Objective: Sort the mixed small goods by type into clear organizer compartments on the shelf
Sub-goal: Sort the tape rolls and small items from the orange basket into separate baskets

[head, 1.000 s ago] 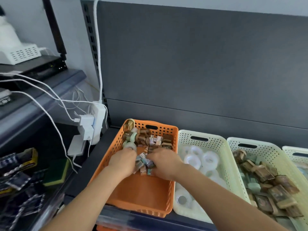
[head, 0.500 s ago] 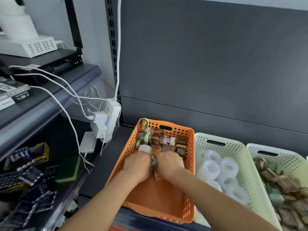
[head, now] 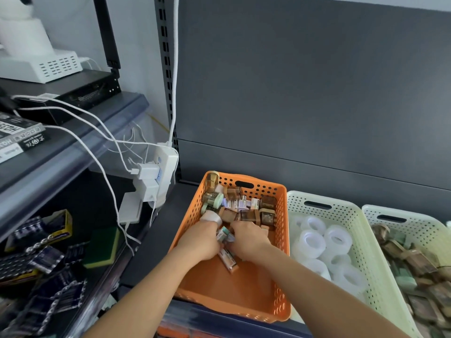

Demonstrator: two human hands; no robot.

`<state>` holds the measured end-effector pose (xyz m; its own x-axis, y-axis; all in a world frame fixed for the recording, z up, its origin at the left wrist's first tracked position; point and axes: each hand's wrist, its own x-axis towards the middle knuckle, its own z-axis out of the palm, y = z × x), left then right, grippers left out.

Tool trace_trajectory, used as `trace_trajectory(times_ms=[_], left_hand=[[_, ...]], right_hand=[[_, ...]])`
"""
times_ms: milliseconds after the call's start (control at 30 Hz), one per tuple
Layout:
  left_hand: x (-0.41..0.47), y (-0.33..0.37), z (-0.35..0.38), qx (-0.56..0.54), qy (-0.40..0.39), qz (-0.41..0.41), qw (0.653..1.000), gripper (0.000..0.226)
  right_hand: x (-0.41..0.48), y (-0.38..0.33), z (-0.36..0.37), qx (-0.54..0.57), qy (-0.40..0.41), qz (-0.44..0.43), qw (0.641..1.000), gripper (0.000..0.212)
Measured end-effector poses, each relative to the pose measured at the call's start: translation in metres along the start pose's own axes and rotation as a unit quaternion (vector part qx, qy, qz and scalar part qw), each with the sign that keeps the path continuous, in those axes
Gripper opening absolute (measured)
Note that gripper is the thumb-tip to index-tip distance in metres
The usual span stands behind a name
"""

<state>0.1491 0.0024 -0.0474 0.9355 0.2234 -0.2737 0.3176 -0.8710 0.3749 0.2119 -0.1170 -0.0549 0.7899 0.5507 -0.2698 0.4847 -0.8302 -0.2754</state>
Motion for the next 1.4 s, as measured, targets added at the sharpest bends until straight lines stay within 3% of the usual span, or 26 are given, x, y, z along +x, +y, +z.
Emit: trace_trajectory(times_ms=[133,300,400,500,567,767,1000,1167,1267,1400], left_hand=[[-0.001,-0.001,-0.002,-0.009,-0.009,-0.001,1.000,0.031],[0.000,-0.003,-0.008,-0.075,0.012,0.015,0.997,0.017],[-0.002,0.004,-0.016,-0.144,0.046,0.033,0.988,0.006],[-0.007,0.024,-0.027,-0.228,0.091,0.051,0.968,0.011],[-0.011,0.043,-0.030,-0.282,0.111,0.052,0.952,0.013],[-0.022,0.123,-0.016,-0.332,0.114,0.093,0.932,0.006],[-0.046,0.250,0.041,-0.393,0.053,0.127,0.909,0.009],[-0.063,0.335,0.082,-0.362,0.012,0.162,0.918,0.015],[-0.065,0.378,0.103,-0.281,0.016,0.194,0.940,0.014],[-0.055,0.428,0.125,-0.173,0.044,0.257,0.950,0.027]], right_hand=[[-0.001,-0.004,-0.002,-0.009,-0.012,0.025,1.000,0.023],[-0.008,0.003,-0.006,0.036,-0.002,0.042,0.998,0.017],[-0.016,0.005,-0.019,0.091,0.042,0.034,0.994,0.018],[-0.030,0.012,-0.036,0.163,0.108,0.018,0.980,0.012],[-0.043,0.025,-0.048,0.209,0.158,0.013,0.965,0.004],[-0.098,0.083,-0.083,0.314,0.239,0.029,0.918,0.015],[-0.184,0.190,-0.096,0.301,0.260,0.064,0.915,0.020],[-0.238,0.274,-0.100,0.282,0.284,0.095,0.912,0.012],[-0.263,0.313,-0.104,0.270,0.296,0.124,0.908,0.021],[-0.283,0.359,-0.108,0.280,0.301,0.161,0.897,0.013]])
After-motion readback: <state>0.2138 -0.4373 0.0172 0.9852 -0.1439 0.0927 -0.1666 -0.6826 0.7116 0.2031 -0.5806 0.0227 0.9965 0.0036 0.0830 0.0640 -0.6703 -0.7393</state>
